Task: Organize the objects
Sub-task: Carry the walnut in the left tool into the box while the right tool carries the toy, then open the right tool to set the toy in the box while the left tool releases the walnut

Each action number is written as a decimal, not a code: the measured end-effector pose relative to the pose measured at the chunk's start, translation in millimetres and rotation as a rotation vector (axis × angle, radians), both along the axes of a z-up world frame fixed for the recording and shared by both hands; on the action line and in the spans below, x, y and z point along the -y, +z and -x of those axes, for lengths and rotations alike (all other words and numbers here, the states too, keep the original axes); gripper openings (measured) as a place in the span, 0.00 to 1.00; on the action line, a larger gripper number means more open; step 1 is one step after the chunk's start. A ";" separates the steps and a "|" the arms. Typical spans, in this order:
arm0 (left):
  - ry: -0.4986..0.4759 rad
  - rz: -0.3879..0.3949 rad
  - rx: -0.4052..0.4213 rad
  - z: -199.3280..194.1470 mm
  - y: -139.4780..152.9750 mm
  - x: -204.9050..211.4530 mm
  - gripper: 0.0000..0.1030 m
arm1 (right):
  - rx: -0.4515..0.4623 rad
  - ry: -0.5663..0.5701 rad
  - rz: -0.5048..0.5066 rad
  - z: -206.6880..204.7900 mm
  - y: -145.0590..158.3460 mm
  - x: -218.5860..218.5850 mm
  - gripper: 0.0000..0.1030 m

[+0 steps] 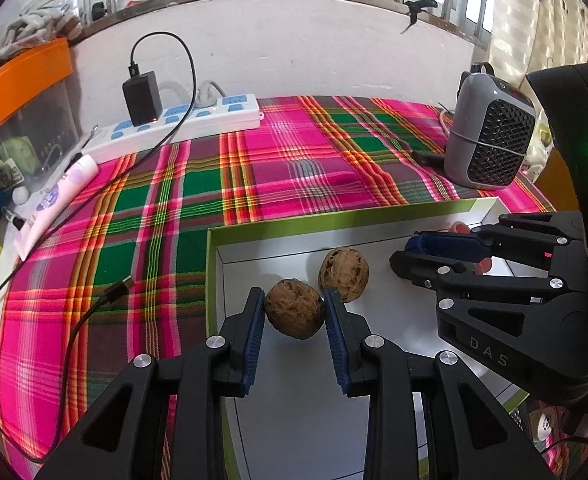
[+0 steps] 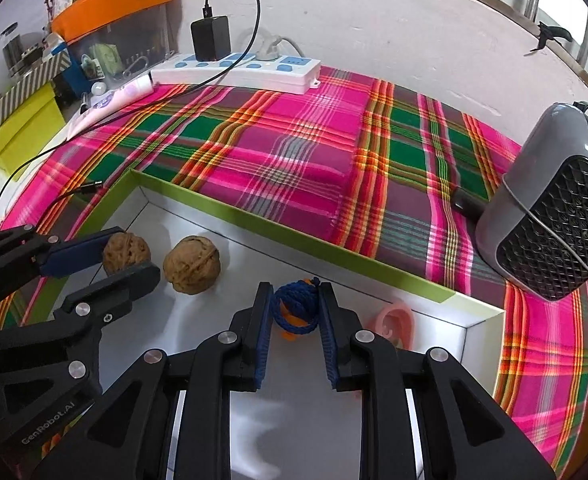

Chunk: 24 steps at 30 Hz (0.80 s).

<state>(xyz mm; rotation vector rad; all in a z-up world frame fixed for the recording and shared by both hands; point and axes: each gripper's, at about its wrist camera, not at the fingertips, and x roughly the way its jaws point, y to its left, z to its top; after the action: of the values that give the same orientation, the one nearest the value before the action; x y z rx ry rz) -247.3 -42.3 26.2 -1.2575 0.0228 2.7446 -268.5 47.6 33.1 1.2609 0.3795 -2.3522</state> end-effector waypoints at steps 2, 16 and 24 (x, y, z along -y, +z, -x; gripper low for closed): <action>-0.001 0.005 0.000 -0.1 0.1 -0.6 0.28 | -0.001 0.001 -0.003 0.0 -0.1 -0.4 0.24; -0.009 0.016 0.002 1.3 -0.7 -3.1 0.28 | -0.010 -0.002 -0.019 -1.7 0.2 3.0 0.26; -0.010 0.020 0.002 1.4 -1.0 -3.5 0.28 | -0.007 0.001 -0.016 -3.1 -0.5 4.3 0.31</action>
<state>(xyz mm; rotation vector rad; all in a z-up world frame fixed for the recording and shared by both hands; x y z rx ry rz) -248.7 -38.8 25.2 -1.2614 0.0564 2.7412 -265.4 43.3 32.6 1.2601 0.4019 -2.3576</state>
